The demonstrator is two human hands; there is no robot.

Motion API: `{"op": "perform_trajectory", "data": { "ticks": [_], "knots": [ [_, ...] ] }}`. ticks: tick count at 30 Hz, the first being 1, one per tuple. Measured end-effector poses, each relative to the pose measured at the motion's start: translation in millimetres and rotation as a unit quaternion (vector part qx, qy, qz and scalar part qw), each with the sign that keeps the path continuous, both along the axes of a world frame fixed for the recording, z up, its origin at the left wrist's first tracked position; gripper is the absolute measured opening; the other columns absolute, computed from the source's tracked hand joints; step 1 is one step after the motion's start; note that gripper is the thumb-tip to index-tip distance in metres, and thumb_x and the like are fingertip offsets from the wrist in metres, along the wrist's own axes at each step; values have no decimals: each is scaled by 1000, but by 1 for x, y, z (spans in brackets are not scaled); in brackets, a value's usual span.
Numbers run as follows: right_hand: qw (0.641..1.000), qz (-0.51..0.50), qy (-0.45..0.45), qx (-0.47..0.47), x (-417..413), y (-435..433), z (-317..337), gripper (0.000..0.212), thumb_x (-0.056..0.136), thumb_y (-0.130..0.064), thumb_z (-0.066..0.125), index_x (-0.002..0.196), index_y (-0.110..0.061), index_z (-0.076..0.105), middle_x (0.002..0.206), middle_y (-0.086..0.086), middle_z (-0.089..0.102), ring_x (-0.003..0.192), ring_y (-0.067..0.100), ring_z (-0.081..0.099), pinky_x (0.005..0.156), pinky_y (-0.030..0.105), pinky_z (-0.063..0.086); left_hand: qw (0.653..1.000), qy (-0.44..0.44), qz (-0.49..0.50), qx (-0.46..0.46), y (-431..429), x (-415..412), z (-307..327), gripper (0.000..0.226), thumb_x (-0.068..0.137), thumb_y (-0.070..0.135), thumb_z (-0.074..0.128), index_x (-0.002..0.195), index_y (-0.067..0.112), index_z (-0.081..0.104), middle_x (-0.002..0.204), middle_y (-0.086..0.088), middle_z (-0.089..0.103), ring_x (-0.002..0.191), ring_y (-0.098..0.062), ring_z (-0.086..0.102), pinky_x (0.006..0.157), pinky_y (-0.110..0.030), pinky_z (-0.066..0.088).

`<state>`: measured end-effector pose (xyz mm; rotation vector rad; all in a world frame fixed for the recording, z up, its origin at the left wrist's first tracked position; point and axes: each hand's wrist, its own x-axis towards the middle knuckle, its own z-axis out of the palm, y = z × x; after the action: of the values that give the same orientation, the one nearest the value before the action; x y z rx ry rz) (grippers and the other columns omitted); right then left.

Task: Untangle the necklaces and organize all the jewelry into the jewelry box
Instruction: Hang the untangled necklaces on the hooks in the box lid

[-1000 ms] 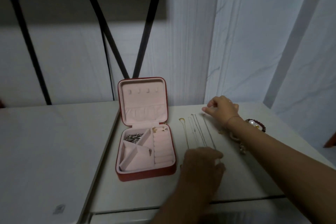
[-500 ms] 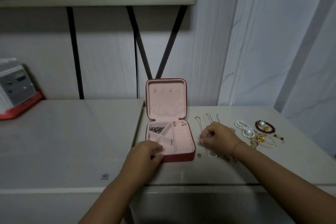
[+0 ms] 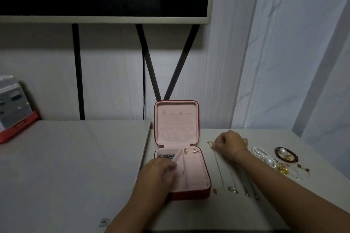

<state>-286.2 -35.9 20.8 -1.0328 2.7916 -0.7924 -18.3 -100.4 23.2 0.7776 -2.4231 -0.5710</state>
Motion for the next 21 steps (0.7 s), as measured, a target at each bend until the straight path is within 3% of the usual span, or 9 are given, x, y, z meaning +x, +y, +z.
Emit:
{"op": "perform_trajectory", "data": {
  "ticks": [7, 12, 17, 19, 21],
  "knots": [
    [998, 0, 25, 51, -19, -30, -11, 23, 78, -45, 72, 68, -27, 62, 84, -9, 67, 96, 15, 58, 85, 33, 27, 999, 32, -21, 19, -7, -23, -6, 20, 89, 25, 59, 107, 28, 67, 109, 15, 61, 104, -2, 52, 89, -13, 38],
    [996, -1, 40, 74, -24, -39, -16, 25, 88, -36, 62, 65, -26, 59, 87, -6, 69, 95, 18, 59, 86, 33, 27, 999, 20, -35, 7, -10, -29, -12, 22, 90, 25, 58, 110, 29, 66, 111, 15, 60, 106, 0, 48, 84, 0, 27],
    [982, 30, 90, 161, -17, -43, -14, 25, 96, -35, 50, 90, -19, 69, 104, 0, 66, 103, 21, 56, 90, 35, 32, 999, 23, -24, 35, -14, -37, -18, 23, 89, 29, 59, 110, 35, 65, 111, 19, 59, 104, 3, 47, 87, -4, 30],
    [983, 72, 100, 136, -8, -39, -6, 22, 95, -26, 48, 83, -20, 66, 102, 1, 63, 100, 20, 56, 87, 33, 33, 998, 31, -29, 39, -18, -42, -16, 25, 86, 32, 57, 109, 34, 66, 109, 19, 59, 105, 1, 48, 93, -14, 36],
    [989, 135, 38, 51, 3, -29, 12, 24, 95, -18, 49, 72, -19, 57, 91, -1, 61, 87, 14, 56, 77, 24, 36, 995, 66, -21, 70, -22, -47, -7, 23, 85, 28, 59, 105, 31, 69, 103, 21, 60, 101, 1, 53, 91, -18, 41]
  ]
}}
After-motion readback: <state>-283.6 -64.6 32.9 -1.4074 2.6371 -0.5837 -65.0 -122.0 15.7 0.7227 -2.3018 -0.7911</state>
